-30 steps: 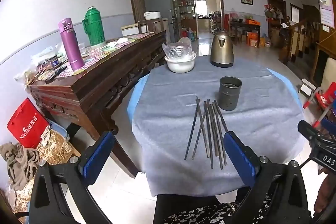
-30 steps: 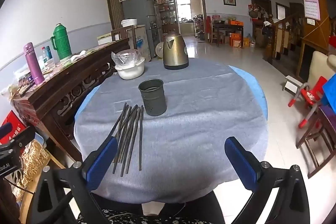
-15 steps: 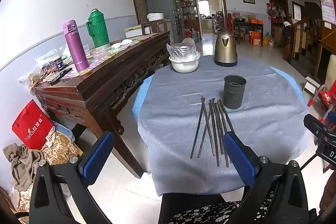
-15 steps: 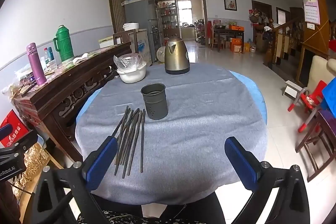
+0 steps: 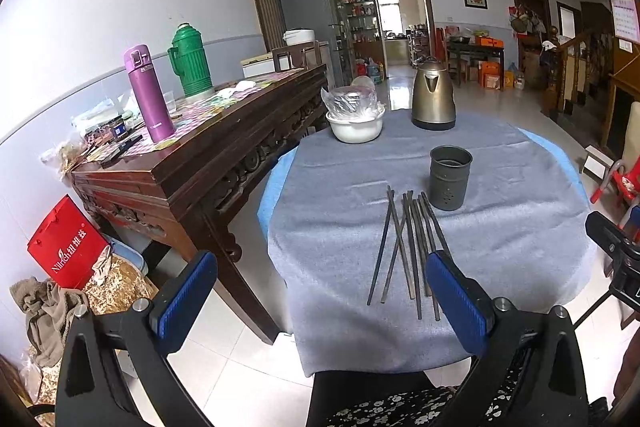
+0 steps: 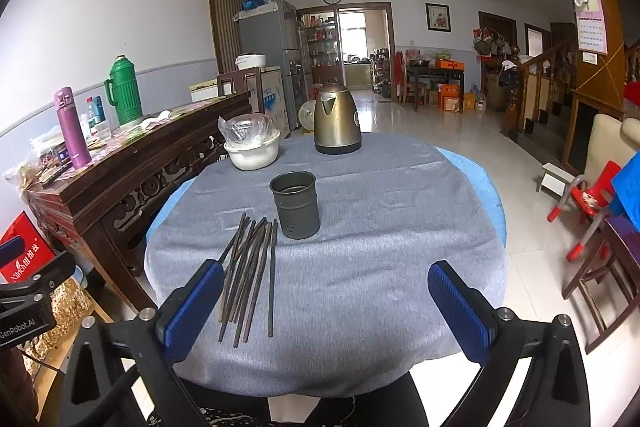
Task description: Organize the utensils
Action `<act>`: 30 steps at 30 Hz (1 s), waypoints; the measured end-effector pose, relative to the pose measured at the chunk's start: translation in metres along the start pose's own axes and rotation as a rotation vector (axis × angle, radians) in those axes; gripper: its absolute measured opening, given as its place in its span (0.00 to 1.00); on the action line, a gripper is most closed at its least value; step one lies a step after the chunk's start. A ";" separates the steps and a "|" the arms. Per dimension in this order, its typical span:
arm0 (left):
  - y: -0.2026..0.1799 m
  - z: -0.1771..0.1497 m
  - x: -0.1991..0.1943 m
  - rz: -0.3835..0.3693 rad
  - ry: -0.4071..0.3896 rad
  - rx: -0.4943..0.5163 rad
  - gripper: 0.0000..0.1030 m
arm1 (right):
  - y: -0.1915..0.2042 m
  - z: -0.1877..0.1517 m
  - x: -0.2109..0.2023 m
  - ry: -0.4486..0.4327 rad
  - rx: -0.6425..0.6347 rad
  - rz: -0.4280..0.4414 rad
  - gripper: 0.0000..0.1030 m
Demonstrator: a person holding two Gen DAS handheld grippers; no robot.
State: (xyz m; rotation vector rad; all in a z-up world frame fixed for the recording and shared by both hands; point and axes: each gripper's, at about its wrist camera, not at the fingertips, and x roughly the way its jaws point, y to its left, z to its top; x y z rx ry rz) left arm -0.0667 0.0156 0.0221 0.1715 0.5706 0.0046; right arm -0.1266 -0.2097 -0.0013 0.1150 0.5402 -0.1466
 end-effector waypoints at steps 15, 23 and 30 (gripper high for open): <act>-0.001 0.000 -0.001 0.003 0.001 0.011 1.00 | -0.001 -0.001 0.002 0.003 0.009 0.004 1.00; -0.004 0.002 -0.001 0.005 0.000 0.017 1.00 | -0.002 -0.002 0.006 0.016 0.014 0.007 1.00; -0.006 0.002 -0.001 0.009 0.002 0.019 1.00 | -0.001 -0.002 0.009 0.021 0.015 0.010 1.00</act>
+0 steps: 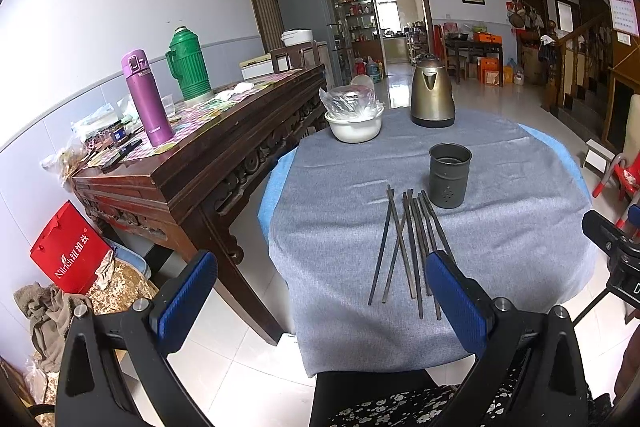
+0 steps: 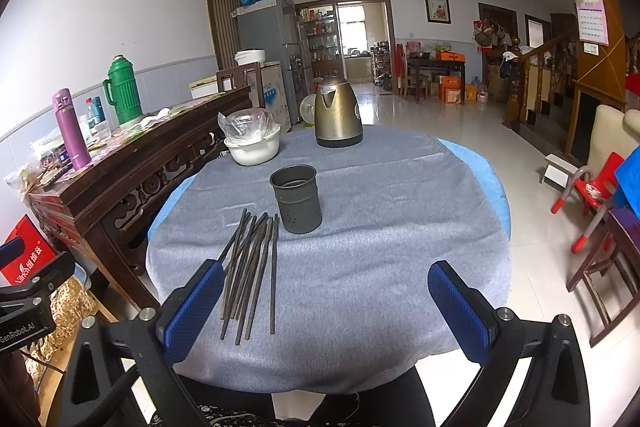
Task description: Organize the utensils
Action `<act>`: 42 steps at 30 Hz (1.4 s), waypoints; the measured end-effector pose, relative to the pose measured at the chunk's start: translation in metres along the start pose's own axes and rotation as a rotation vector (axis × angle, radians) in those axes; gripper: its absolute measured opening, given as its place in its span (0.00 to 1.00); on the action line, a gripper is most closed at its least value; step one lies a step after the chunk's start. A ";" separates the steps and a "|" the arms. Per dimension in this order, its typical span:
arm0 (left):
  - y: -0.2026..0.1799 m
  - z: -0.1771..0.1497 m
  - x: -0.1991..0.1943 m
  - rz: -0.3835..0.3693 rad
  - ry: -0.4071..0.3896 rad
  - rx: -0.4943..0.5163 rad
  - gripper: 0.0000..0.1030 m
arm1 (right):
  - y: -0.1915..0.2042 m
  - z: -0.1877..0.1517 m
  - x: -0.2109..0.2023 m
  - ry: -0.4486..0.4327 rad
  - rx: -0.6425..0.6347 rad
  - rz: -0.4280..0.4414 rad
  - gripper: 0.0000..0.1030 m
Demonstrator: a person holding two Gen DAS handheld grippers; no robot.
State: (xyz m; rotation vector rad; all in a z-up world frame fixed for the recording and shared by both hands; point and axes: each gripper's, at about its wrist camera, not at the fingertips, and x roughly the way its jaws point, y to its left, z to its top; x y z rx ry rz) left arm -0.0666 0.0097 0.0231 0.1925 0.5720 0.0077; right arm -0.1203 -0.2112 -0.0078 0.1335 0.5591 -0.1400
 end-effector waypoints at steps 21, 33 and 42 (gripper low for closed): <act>0.000 0.000 0.001 -0.001 0.006 0.001 1.00 | 0.001 -0.003 0.003 0.012 0.000 0.003 1.00; 0.000 -0.006 0.004 -0.003 0.017 0.002 1.00 | 0.000 -0.007 0.006 0.023 0.004 0.003 1.00; -0.001 -0.008 0.007 -0.006 0.028 -0.001 1.00 | 0.000 -0.009 0.010 0.037 0.007 0.008 1.00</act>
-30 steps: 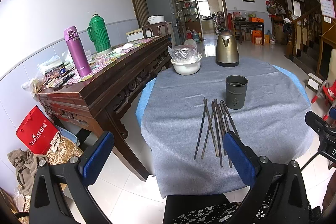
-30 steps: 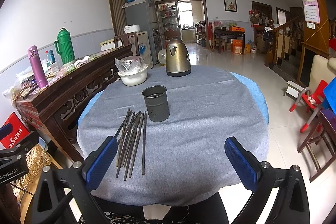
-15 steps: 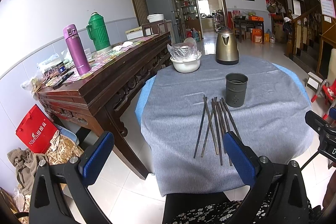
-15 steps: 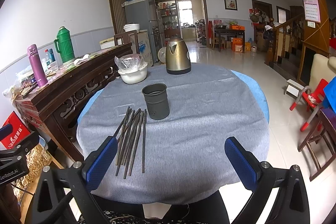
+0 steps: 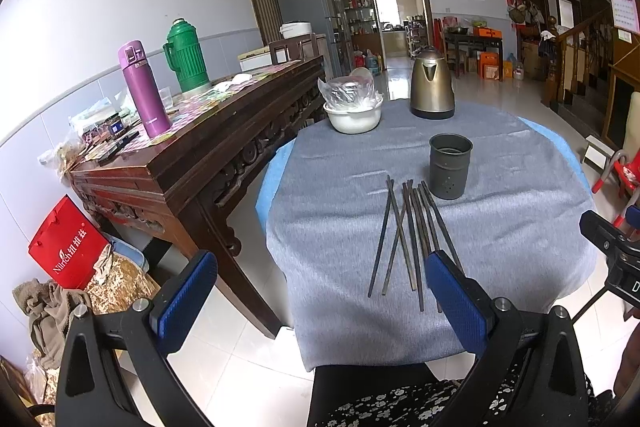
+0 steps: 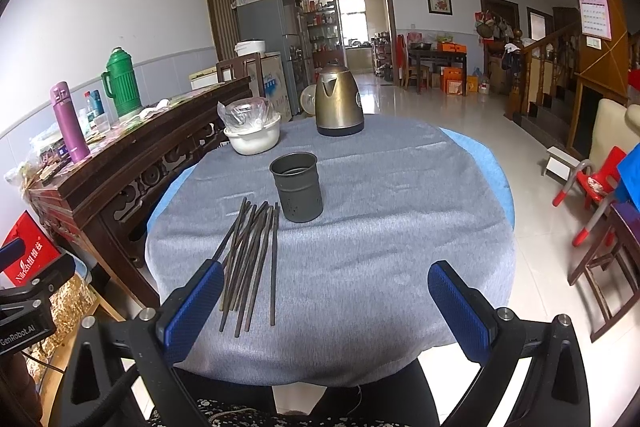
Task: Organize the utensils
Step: 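Lower the right tool over the row of dark sticks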
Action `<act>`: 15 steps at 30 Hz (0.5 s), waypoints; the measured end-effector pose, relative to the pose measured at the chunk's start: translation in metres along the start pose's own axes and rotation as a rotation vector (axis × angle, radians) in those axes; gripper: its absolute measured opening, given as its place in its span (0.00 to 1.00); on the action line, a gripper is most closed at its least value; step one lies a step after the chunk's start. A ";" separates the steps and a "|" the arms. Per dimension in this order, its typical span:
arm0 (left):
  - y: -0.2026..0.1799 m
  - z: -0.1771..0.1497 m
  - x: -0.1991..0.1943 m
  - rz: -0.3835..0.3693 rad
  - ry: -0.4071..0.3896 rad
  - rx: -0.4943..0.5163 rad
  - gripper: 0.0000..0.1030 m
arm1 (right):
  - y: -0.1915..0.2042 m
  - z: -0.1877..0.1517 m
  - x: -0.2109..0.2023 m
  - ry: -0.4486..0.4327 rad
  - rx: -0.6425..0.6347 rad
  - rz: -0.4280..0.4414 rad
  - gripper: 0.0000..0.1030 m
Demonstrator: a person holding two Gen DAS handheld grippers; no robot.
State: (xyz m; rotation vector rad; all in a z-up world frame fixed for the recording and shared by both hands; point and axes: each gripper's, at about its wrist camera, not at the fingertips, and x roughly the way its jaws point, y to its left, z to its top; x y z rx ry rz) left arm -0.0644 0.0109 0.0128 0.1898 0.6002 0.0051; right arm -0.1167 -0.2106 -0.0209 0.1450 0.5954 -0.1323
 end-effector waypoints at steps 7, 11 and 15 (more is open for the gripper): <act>-0.001 0.000 0.012 -0.027 0.024 0.007 1.00 | -0.001 0.006 0.017 0.020 0.006 0.046 1.00; -0.001 0.005 0.052 -0.116 0.120 0.020 1.00 | -0.002 0.019 0.049 0.048 0.010 0.146 1.00; 0.008 0.008 0.113 -0.219 0.277 -0.062 1.00 | -0.003 0.031 0.100 0.146 0.050 0.279 0.86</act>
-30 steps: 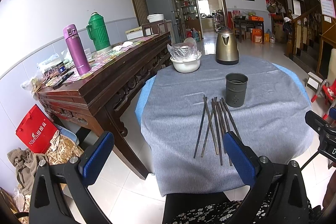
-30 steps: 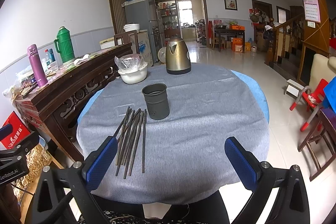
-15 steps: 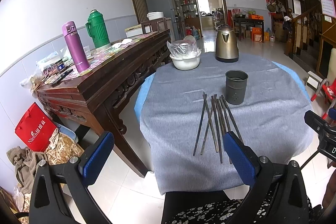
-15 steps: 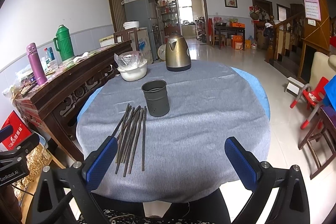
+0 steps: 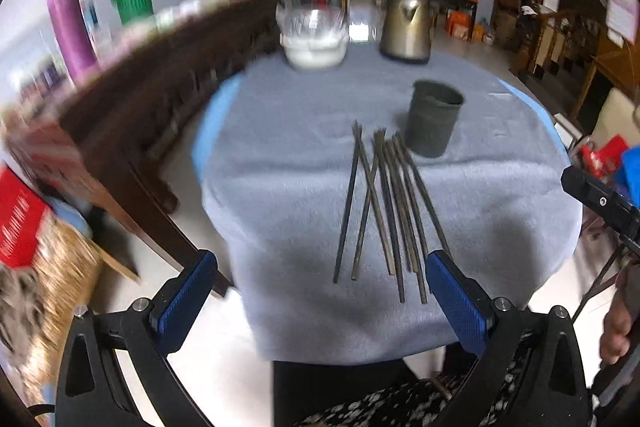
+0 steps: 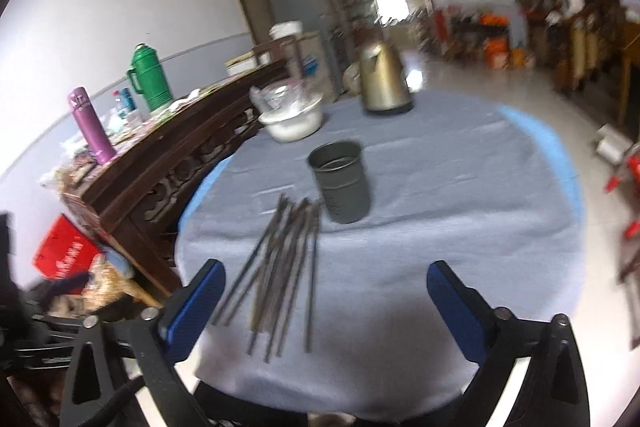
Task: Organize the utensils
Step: 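Lower the right tool over the row of dark sticks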
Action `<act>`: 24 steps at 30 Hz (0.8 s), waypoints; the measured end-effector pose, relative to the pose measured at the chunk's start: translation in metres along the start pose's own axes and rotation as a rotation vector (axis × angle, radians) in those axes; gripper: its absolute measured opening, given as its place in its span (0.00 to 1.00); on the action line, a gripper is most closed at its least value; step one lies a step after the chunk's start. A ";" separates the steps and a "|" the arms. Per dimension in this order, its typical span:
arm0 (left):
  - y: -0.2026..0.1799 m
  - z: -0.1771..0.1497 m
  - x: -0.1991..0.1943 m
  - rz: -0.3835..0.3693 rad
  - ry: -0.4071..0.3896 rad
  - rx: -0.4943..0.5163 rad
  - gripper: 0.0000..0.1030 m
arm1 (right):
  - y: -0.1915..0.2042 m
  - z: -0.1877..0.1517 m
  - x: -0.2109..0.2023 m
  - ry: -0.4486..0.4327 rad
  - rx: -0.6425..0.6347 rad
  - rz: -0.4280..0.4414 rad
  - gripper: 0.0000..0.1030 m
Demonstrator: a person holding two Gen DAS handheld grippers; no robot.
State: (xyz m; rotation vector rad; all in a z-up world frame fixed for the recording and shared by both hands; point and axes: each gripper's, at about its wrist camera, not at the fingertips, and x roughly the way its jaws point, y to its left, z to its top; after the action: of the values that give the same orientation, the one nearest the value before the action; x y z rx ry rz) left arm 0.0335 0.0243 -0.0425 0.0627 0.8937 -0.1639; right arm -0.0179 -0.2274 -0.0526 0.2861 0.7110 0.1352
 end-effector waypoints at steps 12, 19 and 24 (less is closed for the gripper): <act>0.022 0.049 0.091 -0.057 0.106 -0.083 0.57 | 0.000 0.023 0.145 0.193 0.001 0.044 0.36; 0.014 0.076 0.151 -0.165 0.207 -0.086 0.37 | -0.006 0.018 0.199 0.254 0.040 0.015 0.22; 0.008 0.087 0.177 -0.213 0.260 -0.061 0.31 | -0.008 0.017 0.217 0.268 0.053 0.010 0.19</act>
State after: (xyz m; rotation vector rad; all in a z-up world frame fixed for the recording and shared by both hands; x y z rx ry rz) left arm 0.2103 0.0006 -0.1259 -0.0701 1.1645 -0.3329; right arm 0.1564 -0.1912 -0.1779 0.3260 0.9798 0.1657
